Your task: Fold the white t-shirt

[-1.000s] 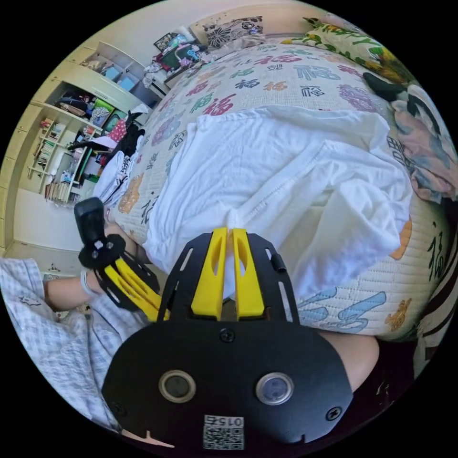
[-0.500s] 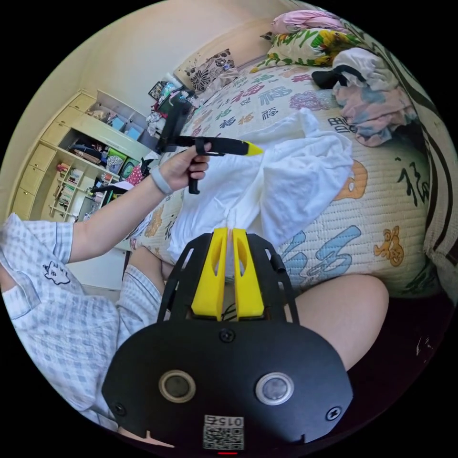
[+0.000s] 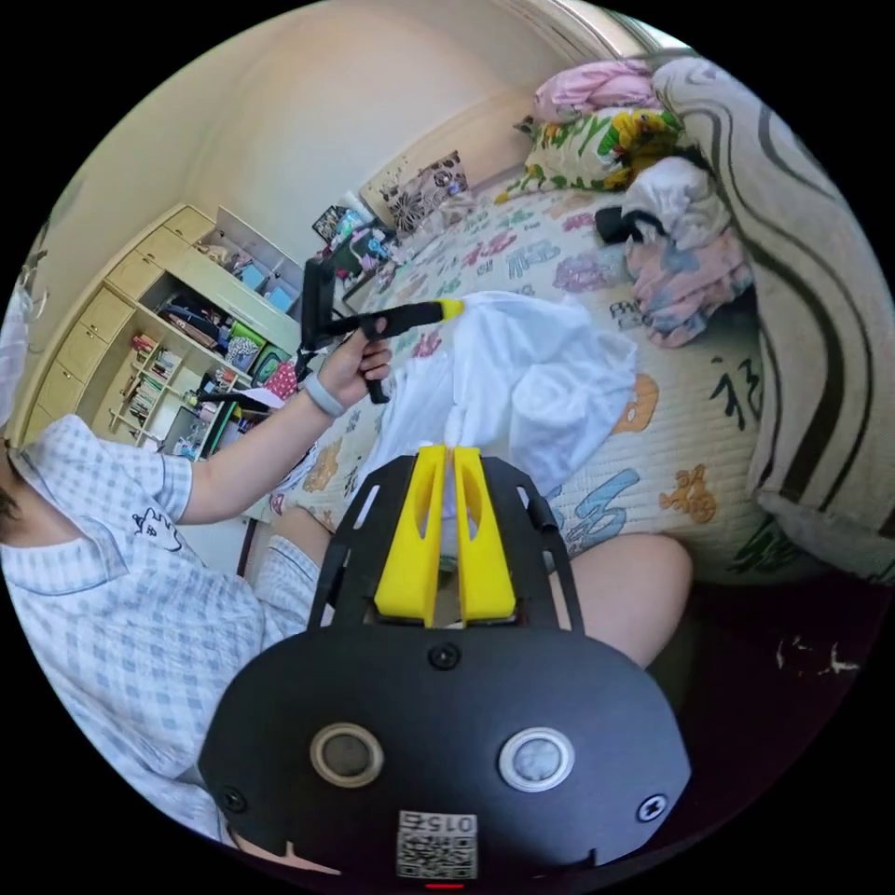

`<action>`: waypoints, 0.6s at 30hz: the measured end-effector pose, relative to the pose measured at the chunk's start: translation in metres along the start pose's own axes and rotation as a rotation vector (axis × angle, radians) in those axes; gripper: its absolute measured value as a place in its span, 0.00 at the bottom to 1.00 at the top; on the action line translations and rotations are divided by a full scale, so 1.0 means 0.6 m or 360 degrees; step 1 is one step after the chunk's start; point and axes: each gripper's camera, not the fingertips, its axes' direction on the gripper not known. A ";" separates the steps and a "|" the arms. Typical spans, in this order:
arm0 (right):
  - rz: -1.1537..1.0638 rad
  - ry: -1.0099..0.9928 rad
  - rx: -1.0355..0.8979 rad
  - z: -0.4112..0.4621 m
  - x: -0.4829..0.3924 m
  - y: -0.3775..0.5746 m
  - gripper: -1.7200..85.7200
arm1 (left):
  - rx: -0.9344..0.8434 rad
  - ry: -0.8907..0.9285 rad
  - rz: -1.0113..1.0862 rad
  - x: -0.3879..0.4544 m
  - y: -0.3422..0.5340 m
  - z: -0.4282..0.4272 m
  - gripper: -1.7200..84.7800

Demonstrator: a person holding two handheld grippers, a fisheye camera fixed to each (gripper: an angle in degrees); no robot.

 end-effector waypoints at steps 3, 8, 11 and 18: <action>-0.0146 0.0104 0.0200 -0.076 -0.063 0.008 0.02 | 0.0284 -0.0034 0.0034 0.076 0.023 -0.140 0.01; -0.0554 0.0219 0.0570 -0.201 -0.228 0.025 0.02 | 0.0686 -0.0170 0.0160 0.229 0.067 -0.345 0.01; -0.0770 0.0285 0.0773 -0.249 -0.326 0.050 0.02 | 0.0955 -0.0359 0.0245 0.333 0.107 -0.443 0.01; -0.0917 0.0157 0.1309 -0.313 -0.455 0.121 0.02 | 0.1677 -0.0579 0.0315 0.519 0.231 -0.592 0.01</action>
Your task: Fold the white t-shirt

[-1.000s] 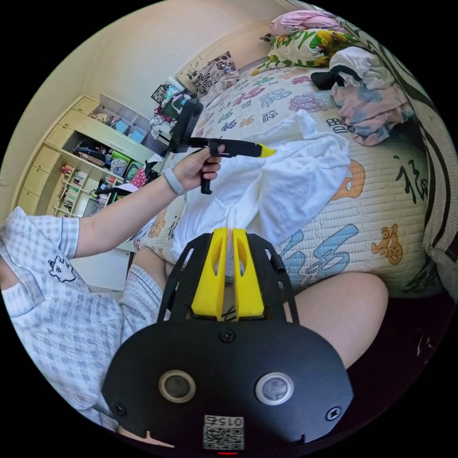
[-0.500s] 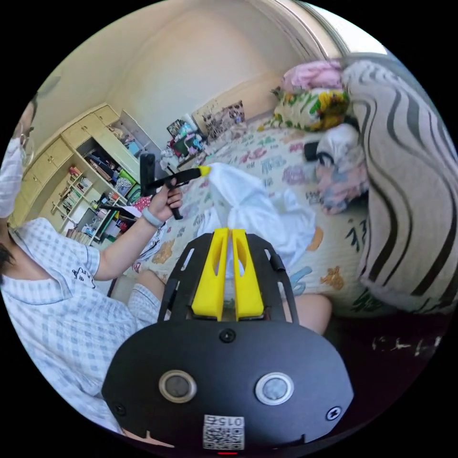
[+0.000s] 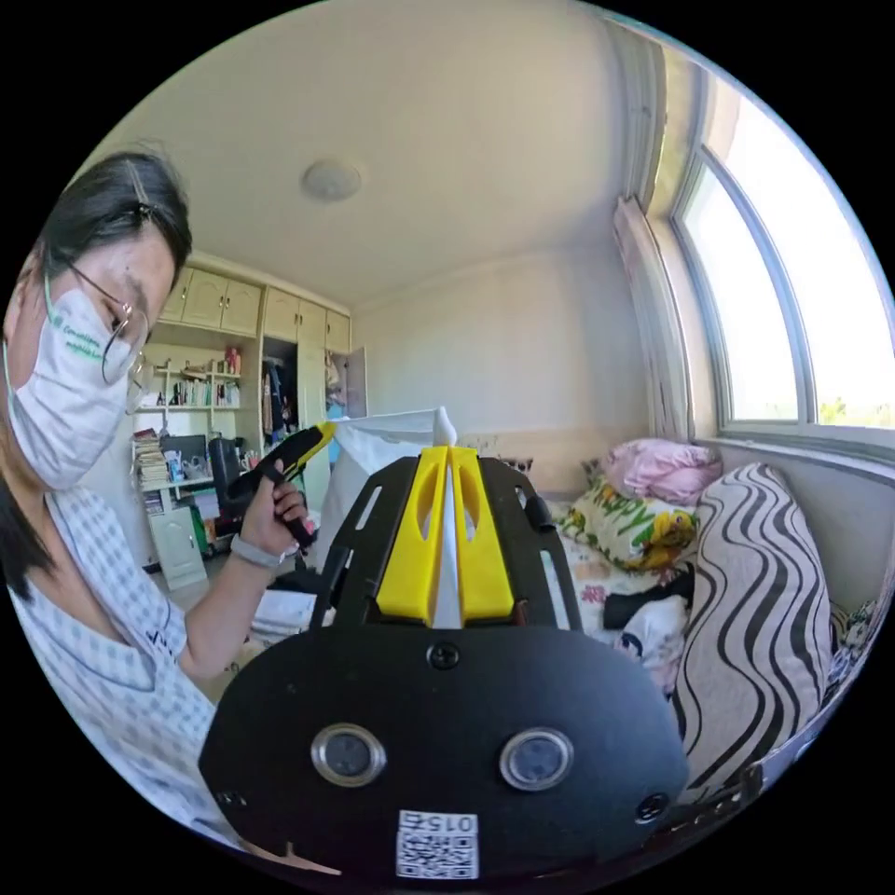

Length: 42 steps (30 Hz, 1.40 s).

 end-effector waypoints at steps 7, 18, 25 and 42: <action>-0.0106 0.0101 0.0414 -0.048 -0.105 -0.052 0.01 | 0.0421 -0.0233 0.0246 0.116 -0.055 -0.123 0.01; -0.0322 -0.0245 0.0277 -0.004 -0.104 -0.104 0.01 | 0.0390 -0.0456 0.0622 0.144 -0.128 -0.183 0.01; -0.0115 -0.0477 -0.0190 0.275 0.024 -0.094 0.02 | -0.0121 -0.0830 0.0632 -0.034 -0.103 -0.053 0.01; 0.0574 -0.0414 -0.1780 0.793 0.366 0.295 0.11 | -0.1758 -0.0981 -0.0468 -0.604 0.252 0.072 0.04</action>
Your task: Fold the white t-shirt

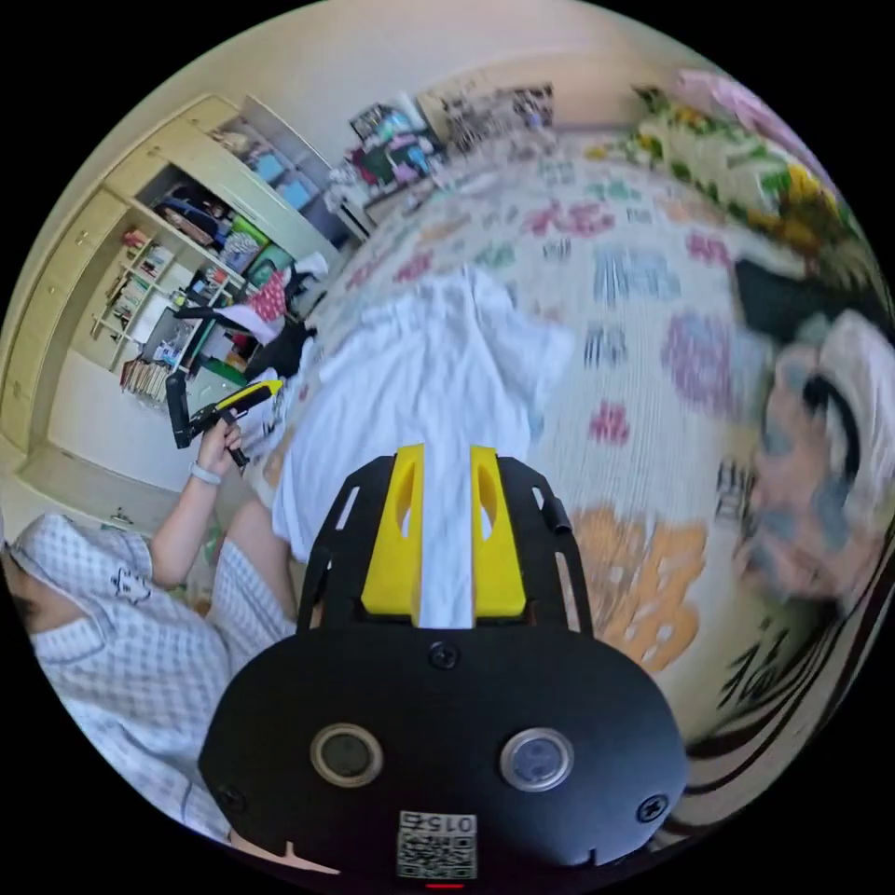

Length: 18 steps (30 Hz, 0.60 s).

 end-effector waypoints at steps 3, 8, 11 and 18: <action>0.0207 0.0016 -0.0254 0.030 0.045 0.072 0.13 | -0.0353 0.0165 -0.0234 -0.052 0.065 -0.007 0.10; 0.0280 -0.0003 -0.0573 0.071 0.067 0.080 0.13 | -0.0661 0.0308 -0.0405 -0.095 0.072 -0.002 0.12; 0.0315 0.0038 -0.0640 0.090 0.091 0.042 0.09 | -0.0945 0.0339 -0.0314 -0.093 0.031 0.042 0.11; 0.0136 0.0187 -0.0785 0.033 0.109 -0.009 0.02 | -0.1083 0.0137 -0.0043 -0.097 -0.053 0.007 0.04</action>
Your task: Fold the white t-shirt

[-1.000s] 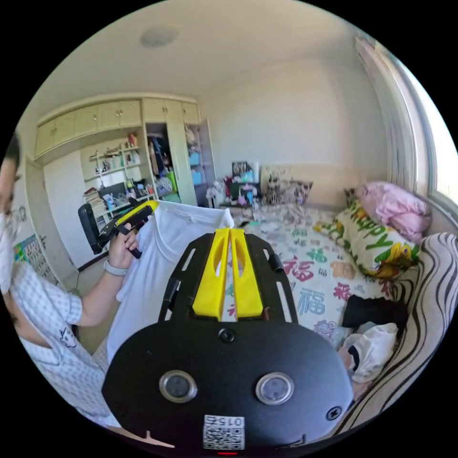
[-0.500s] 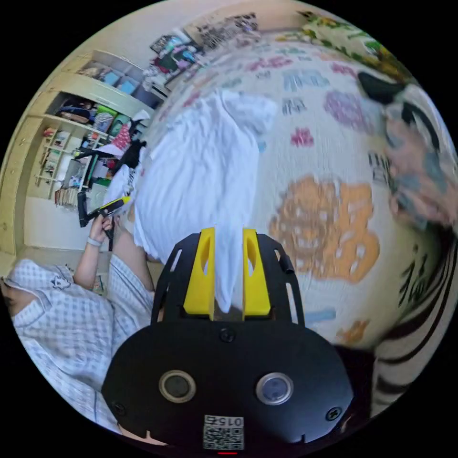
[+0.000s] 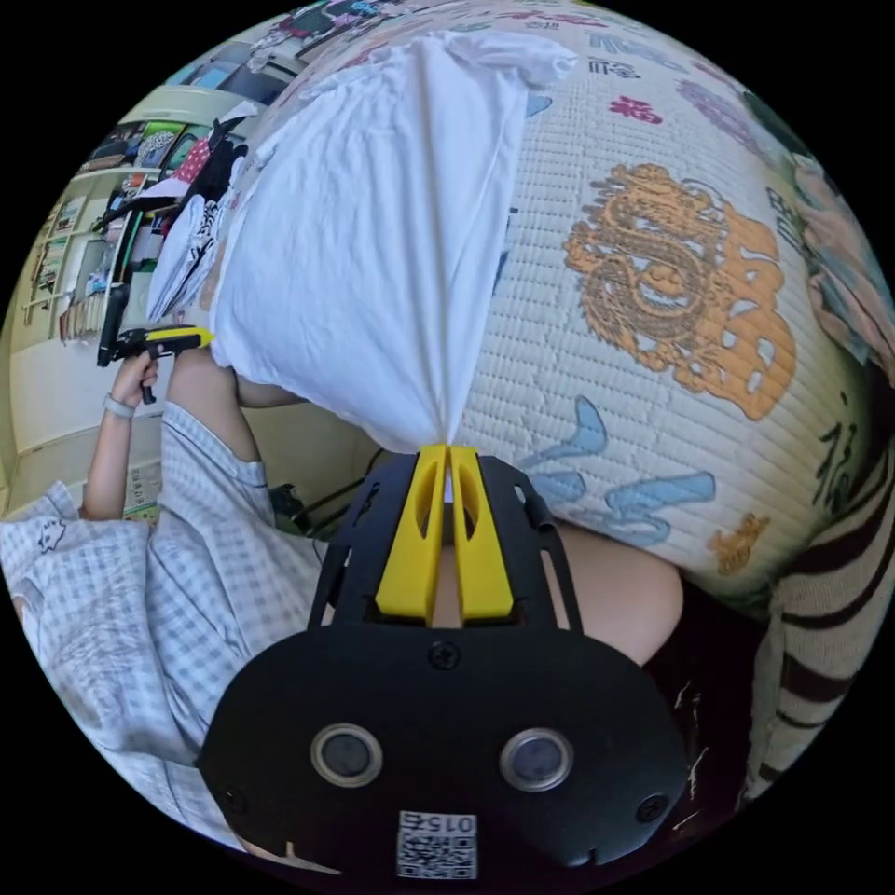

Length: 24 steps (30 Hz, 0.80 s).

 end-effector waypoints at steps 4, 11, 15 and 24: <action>0.0030 -0.0102 0.0030 -0.046 0.040 0.016 0.02 | -0.0024 -0.0025 0.0009 -0.023 0.008 -0.033 0.05; 0.0051 -0.0343 0.0484 -0.186 0.146 -0.035 0.09 | 0.0115 0.0023 -0.0189 -0.107 -0.016 -0.138 0.08; 0.0049 -0.0334 0.0901 -0.288 0.198 -0.125 0.13 | 0.0727 0.0374 -0.0352 -0.191 -0.098 -0.253 0.11; 0.0306 -0.0506 0.0847 -0.356 0.323 -0.432 0.17 | 0.0709 0.0858 -0.0794 -0.358 -0.354 -0.223 0.13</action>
